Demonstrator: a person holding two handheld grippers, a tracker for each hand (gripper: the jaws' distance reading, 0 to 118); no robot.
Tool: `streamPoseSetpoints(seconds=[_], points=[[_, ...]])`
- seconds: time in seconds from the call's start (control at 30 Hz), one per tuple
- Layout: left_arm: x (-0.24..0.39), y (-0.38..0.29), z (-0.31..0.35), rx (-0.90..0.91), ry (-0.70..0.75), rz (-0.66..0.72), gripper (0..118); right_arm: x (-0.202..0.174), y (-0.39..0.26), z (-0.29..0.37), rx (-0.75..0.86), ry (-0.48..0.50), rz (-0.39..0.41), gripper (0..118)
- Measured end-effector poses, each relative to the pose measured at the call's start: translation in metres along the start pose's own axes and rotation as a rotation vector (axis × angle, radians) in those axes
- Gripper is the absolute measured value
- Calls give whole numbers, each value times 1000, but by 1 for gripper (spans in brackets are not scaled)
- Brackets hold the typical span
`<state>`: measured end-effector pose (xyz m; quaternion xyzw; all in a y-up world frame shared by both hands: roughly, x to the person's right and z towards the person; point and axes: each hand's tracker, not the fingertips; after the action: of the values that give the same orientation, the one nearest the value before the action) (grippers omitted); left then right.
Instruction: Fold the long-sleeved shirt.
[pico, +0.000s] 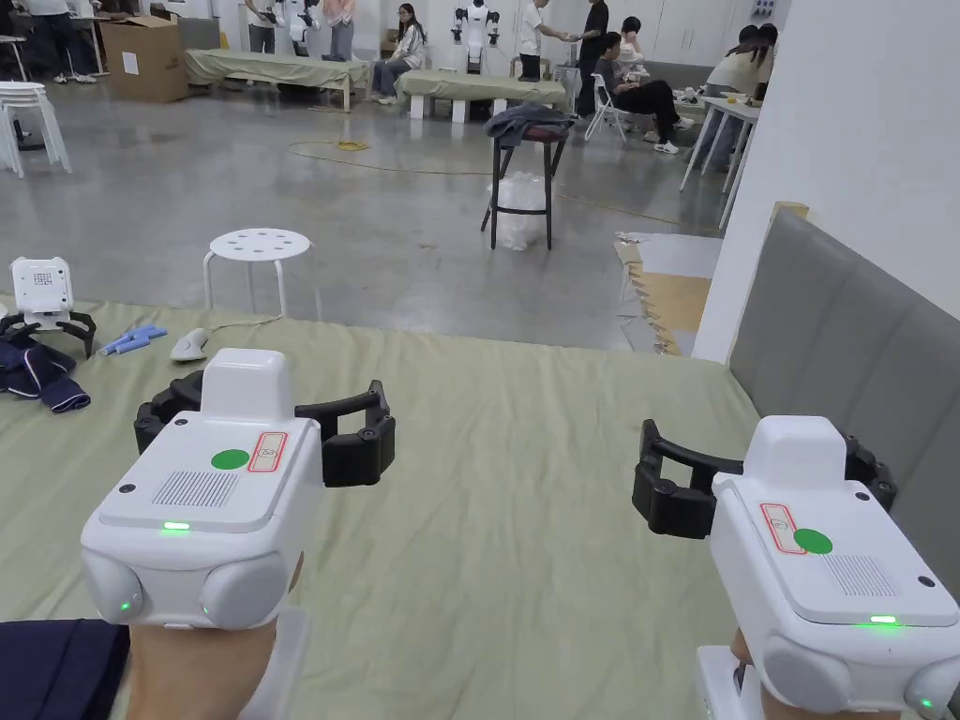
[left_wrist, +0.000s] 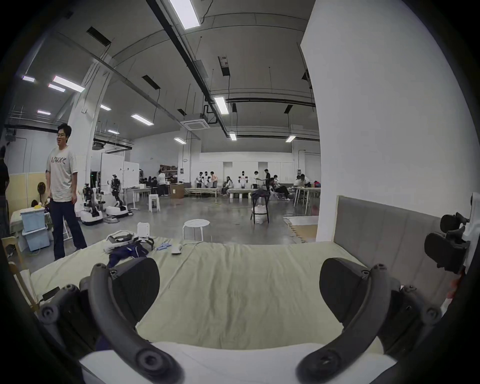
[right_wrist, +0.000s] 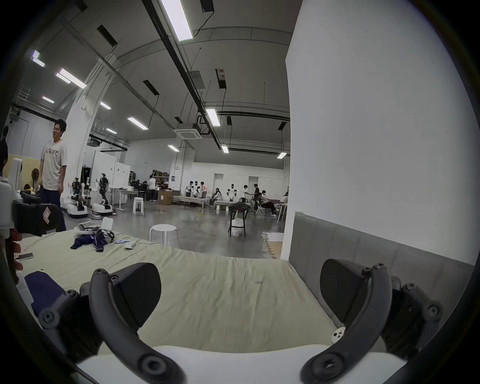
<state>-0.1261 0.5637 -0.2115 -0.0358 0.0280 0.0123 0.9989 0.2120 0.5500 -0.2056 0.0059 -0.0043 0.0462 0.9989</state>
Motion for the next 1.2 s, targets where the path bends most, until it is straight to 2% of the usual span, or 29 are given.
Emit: streamPoseSetpoints(seconds=[0.23,0.4,0.87,1.2], points=[[4,7,4,27,58,-1,111,-6,2,4,-1,6,5,118],[7,6,3,35,65,-31,111,-5,3,5,-3,3,-15,118],[8,11,5,61,27,-22,111,-10,5,7,3,-4,17,118],[4,12,7,53,63,-32,111,-13,8,8,12,-2,13,118]])
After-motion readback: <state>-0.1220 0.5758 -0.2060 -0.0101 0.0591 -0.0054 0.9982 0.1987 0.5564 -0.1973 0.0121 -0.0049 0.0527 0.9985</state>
